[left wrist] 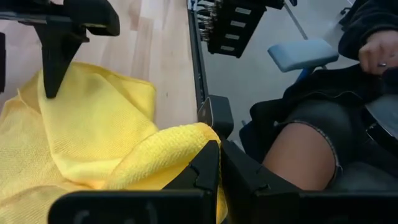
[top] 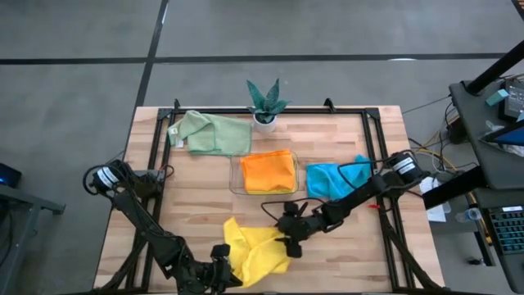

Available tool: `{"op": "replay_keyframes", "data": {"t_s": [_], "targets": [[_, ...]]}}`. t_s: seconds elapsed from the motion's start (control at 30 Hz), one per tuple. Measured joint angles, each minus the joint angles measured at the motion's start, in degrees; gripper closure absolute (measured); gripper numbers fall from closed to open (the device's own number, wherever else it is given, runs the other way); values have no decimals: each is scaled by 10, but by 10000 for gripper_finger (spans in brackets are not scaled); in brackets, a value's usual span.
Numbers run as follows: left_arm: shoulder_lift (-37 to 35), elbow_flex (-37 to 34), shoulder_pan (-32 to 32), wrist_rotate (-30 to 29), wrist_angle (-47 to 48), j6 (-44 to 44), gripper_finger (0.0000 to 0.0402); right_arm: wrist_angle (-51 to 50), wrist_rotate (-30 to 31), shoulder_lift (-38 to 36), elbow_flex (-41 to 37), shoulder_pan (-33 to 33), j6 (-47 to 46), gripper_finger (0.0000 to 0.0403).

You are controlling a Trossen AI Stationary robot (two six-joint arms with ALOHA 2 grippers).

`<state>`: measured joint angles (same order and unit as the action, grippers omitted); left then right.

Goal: Fold microfiber towels
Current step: Fold the yellow microfiber towel

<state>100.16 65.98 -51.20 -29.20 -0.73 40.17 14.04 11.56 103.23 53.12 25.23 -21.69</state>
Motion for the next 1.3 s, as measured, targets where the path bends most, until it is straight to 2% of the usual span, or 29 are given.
{"op": "replay_keyframes", "data": {"t_s": [0.2, 0.4, 0.47, 0.57, 0.77, 0.93, 1.07, 1.17, 1.3], "targets": [[0, 0, 0, -4, -2, -2, 401, 20, 0, 15, 0, 0, 6, 239], [0, 0, 1, -13, -1, -2, 401, 28, -2, 14, 0, 0, 25, 359], [0, 0, 1, -16, 4, -2, 401, 26, -19, 5, 0, 0, 34, 384], [-5, 0, 0, -46, 18, -3, 401, 15, -46, -20, 0, 1, 44, 390], [-59, 1, -15, -128, 18, -61, 401, -75, -48, -123, 0, 21, 88, 394], [-104, 5, -29, -168, 17, -156, 401, -148, 4, -239, 0, 44, 119, 394], [-141, 4, -29, -188, 41, -210, 401, -194, 78, -330, 0, 56, 140, 394], [-168, 3, -19, -215, 71, -226, 401, -207, 118, -386, 0, 56, 166, 394], [-207, 3, -8, -239, 134, -226, 401, -210, 132, -442, 0, 56, 198, 394]]}}
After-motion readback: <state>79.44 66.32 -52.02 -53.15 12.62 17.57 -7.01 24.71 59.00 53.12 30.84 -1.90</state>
